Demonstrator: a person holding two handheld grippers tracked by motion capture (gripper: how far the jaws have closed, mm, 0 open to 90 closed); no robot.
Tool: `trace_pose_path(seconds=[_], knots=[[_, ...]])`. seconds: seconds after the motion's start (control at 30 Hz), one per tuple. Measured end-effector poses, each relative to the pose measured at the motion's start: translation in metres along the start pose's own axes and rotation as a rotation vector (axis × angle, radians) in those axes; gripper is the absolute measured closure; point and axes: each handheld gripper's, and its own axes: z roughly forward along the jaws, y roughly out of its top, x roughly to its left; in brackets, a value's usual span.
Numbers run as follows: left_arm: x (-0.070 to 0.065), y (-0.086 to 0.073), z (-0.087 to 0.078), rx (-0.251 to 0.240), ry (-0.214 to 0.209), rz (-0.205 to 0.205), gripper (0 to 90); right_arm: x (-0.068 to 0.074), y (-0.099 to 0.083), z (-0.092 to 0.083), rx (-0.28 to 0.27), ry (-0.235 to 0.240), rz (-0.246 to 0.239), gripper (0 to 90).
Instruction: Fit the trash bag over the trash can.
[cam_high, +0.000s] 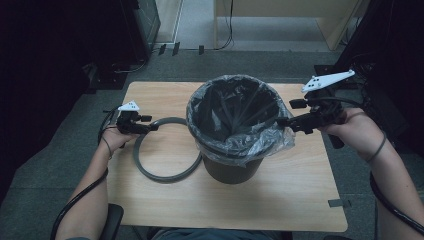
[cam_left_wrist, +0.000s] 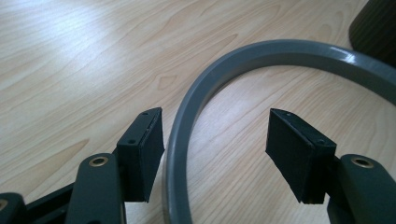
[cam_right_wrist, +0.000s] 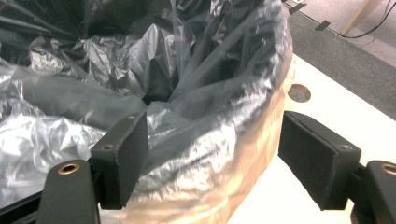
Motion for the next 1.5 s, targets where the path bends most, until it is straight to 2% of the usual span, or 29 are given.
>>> trace_pose_path(seconds=[0.13,0.33,0.53,0.7,0.77,0.93,1.07,1.23,1.5], knots=[[0.005,-0.007,0.001,0.003,0.008,-0.022,36.1,-0.001,-0.005,-0.005,-0.025,0.011,0.033,24.7],[0.009,-0.016,0.003,0.014,0.014,-0.047,36.1,0.000,-0.007,-0.017,-0.023,-0.010,0.014,24.4],[0.013,-0.025,0.004,0.022,0.022,-0.070,36.1,-0.002,-0.017,-0.021,-0.022,-0.023,0.022,24.3],[0.013,-0.026,0.003,0.017,0.031,-0.061,36.0,-0.008,-0.035,-0.022,-0.018,-0.033,0.057,24.1],[0.013,-0.025,0.003,0.013,0.038,-0.056,36.1,-0.009,-0.037,-0.022,-0.019,-0.036,0.057,24.1],[0.013,-0.025,0.002,0.002,0.049,-0.048,36.0,-0.015,-0.049,-0.028,-0.020,-0.075,0.072,24.1],[0.012,-0.025,0.004,0.009,0.046,-0.038,36.0,-0.017,-0.060,-0.022,-0.008,-0.079,0.091,24.1],[0.012,-0.027,0.005,0.012,0.047,-0.031,36.0,-0.015,-0.077,-0.002,-0.019,-0.068,0.103,24.2],[0.012,-0.029,0.005,0.004,0.063,-0.015,36.1,-0.014,-0.091,0.019,-0.017,-0.073,0.111,24.3]])
